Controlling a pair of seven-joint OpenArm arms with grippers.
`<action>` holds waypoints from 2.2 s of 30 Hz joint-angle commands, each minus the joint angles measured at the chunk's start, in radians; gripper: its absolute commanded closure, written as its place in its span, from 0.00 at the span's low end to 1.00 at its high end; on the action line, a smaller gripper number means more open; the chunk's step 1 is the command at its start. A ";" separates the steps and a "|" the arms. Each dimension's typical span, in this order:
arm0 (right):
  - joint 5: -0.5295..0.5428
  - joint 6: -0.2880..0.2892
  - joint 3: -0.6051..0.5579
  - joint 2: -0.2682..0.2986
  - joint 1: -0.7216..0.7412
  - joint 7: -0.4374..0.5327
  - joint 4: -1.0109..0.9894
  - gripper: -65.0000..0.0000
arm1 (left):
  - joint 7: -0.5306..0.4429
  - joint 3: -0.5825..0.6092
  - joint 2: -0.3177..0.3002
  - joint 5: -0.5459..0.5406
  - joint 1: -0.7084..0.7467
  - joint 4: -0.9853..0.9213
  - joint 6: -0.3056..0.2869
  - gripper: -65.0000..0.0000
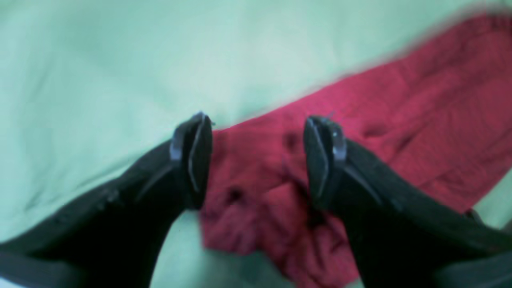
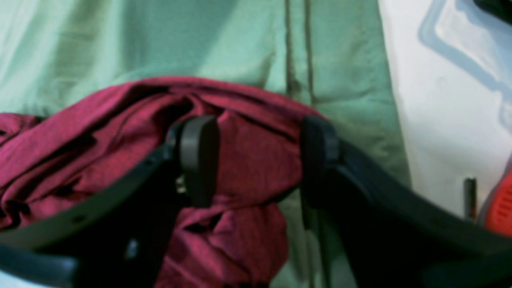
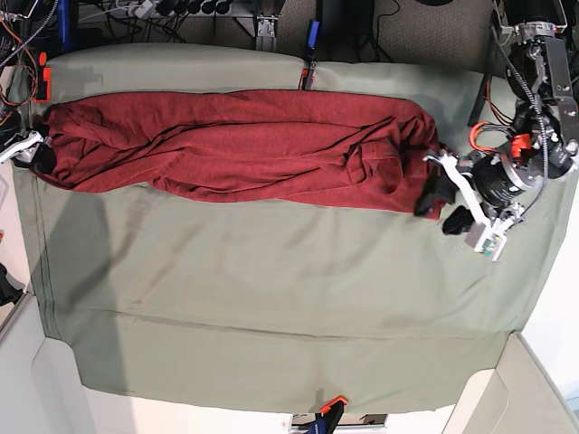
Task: Fold the T-shirt properly
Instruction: 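Release and move the left gripper to the shirt's end near the hem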
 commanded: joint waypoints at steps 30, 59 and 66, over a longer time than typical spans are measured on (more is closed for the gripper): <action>0.035 0.007 0.007 0.021 0.011 0.013 0.015 0.49 | 0.180 -0.137 0.000 -0.528 0.039 -0.533 -0.152 0.40; 0.034 0.007 0.007 0.021 0.011 0.013 0.015 0.49 | 0.182 -0.033 -0.108 -0.599 0.010 -0.489 -0.152 0.34; 0.031 0.007 0.007 0.022 0.011 0.005 0.015 0.49 | 0.197 -0.033 -0.137 -0.634 0.001 -0.489 -0.152 0.32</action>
